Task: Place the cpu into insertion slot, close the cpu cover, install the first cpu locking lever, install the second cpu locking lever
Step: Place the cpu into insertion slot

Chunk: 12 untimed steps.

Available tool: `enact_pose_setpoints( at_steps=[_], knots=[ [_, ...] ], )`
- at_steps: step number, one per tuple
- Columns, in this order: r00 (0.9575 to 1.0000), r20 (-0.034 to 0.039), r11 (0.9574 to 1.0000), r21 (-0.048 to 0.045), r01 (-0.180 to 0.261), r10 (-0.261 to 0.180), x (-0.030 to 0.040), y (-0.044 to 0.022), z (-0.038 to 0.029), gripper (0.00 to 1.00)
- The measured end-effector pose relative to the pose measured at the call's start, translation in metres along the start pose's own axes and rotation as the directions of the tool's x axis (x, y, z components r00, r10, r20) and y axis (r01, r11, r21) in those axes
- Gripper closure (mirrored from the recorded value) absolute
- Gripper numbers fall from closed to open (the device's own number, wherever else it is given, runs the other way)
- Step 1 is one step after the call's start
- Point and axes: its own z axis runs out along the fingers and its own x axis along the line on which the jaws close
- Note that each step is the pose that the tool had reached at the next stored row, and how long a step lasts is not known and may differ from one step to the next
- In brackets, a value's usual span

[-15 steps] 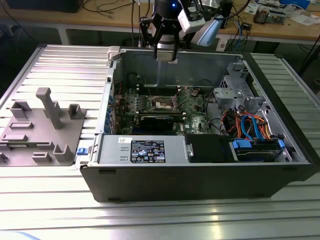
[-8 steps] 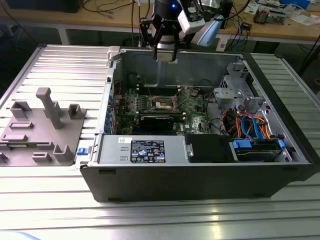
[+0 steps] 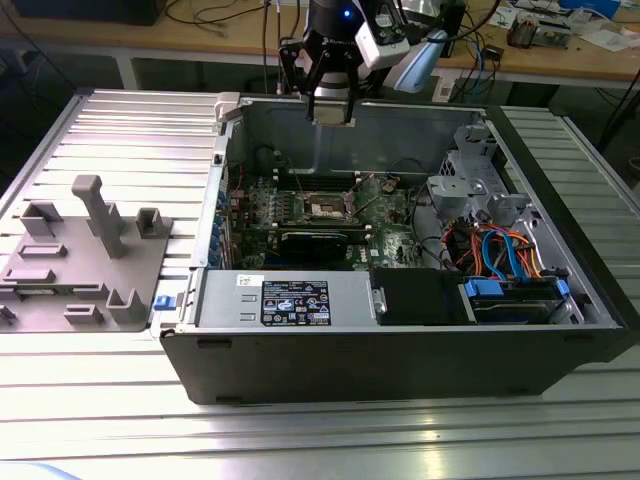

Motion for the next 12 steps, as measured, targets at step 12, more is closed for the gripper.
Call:
enact_pose_setpoints(
  at_steps=[12],
  knots=[
    [1.0,0.0002,1.0,0.0095,0.0,0.0,0.0,-0.0002,0.0022,0.46]
  ],
)
